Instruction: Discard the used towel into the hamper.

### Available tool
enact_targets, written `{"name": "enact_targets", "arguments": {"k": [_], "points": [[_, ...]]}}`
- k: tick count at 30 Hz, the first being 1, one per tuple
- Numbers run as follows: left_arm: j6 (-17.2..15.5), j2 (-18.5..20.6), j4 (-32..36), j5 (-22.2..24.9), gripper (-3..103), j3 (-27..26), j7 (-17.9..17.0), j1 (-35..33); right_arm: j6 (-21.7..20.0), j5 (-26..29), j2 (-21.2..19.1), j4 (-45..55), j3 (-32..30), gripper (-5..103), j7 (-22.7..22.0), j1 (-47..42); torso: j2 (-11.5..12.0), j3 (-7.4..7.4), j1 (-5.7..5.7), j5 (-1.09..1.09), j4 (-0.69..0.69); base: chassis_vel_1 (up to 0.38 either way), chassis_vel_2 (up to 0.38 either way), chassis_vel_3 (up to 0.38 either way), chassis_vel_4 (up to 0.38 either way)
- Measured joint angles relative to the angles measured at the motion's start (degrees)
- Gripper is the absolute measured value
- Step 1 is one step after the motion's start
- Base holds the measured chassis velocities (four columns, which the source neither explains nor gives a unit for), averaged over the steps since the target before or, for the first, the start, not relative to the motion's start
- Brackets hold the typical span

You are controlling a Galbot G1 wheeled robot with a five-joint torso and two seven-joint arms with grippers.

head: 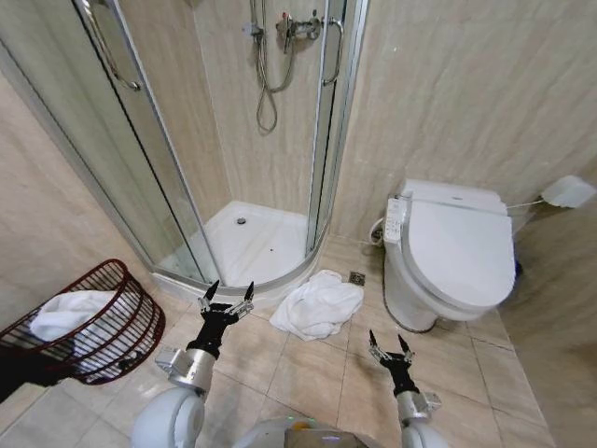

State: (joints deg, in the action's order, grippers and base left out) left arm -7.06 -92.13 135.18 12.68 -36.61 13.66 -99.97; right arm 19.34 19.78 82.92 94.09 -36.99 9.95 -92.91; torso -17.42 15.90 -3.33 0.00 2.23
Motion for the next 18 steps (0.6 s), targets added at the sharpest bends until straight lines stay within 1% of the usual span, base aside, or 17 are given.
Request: {"name": "enact_targets", "arguments": {"k": [5, 18], "points": [[0.0, 0.0, 0.0, 0.0, 100, 0.0, 0.0, 0.0, -0.48, -0.01, 0.16, 0.23, 0.11, 100, 0.33, 0.08, 1.42, -1.05, 0.37, 0.0, 0.0, 0.0, 0.0, 0.0, 0.0], [0.0, 0.0, 0.0, 0.0, 100, 0.0, 0.0, 0.0, 0.13, 0.33, -0.06, -0.49, 0.11, 100, 0.35, 0.39, 4.07, -2.86, 1.21, 0.0, 0.0, 0.0, 0.0, 0.0, 0.0]]}}
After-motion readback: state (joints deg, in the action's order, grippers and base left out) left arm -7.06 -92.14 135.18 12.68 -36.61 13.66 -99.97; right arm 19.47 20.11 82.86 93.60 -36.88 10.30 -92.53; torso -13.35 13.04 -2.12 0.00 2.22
